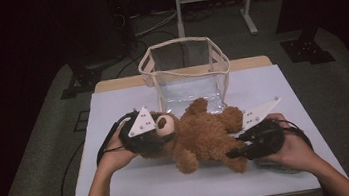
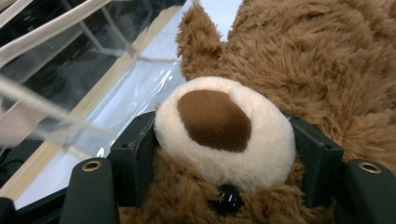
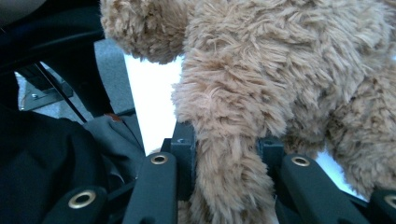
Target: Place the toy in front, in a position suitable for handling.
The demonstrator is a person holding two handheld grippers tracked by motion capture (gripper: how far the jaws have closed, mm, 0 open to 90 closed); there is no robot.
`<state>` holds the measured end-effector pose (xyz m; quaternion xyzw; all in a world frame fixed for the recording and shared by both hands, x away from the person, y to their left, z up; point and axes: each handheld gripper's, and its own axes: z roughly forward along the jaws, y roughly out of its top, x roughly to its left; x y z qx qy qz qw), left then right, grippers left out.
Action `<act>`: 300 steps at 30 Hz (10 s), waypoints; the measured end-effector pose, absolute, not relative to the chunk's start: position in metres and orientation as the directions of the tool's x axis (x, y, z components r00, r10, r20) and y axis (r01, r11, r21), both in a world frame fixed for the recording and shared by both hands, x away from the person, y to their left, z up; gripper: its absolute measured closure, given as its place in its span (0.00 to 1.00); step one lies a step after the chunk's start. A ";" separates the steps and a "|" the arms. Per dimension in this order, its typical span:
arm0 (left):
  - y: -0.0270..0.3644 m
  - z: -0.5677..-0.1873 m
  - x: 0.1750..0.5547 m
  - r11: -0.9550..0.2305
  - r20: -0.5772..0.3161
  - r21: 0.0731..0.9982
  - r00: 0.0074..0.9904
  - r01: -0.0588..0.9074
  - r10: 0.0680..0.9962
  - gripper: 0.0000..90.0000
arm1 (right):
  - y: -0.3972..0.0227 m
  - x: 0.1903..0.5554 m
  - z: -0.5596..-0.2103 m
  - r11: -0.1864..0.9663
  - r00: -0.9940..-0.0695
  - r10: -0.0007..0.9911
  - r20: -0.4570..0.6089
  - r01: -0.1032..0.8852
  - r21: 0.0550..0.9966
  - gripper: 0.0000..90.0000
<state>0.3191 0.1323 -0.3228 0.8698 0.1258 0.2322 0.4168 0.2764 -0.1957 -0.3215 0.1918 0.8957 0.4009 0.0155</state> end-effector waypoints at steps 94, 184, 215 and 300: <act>0.107 -0.391 0.307 -0.680 0.127 0.730 0.963 0.071 0.237 0.09 | -0.345 0.280 -0.360 0.366 -0.741 0.654 0.152 0.486 0.794 0.91; 0.108 -0.391 0.310 -0.625 0.102 0.773 0.953 0.104 0.285 0.11 | -0.180 0.275 -0.365 0.582 -0.946 0.317 0.072 0.254 0.773 0.80; 0.111 -0.390 0.300 -0.698 0.113 0.713 0.970 0.072 0.215 0.15 | -0.217 0.308 -0.370 0.499 -0.909 0.395 0.128 0.330 0.801 0.80; 0.115 -0.379 0.301 -0.683 0.099 0.726 0.971 0.078 0.217 0.15 | -0.238 0.290 -0.378 0.454 -0.893 0.404 0.198 0.383 0.804 0.80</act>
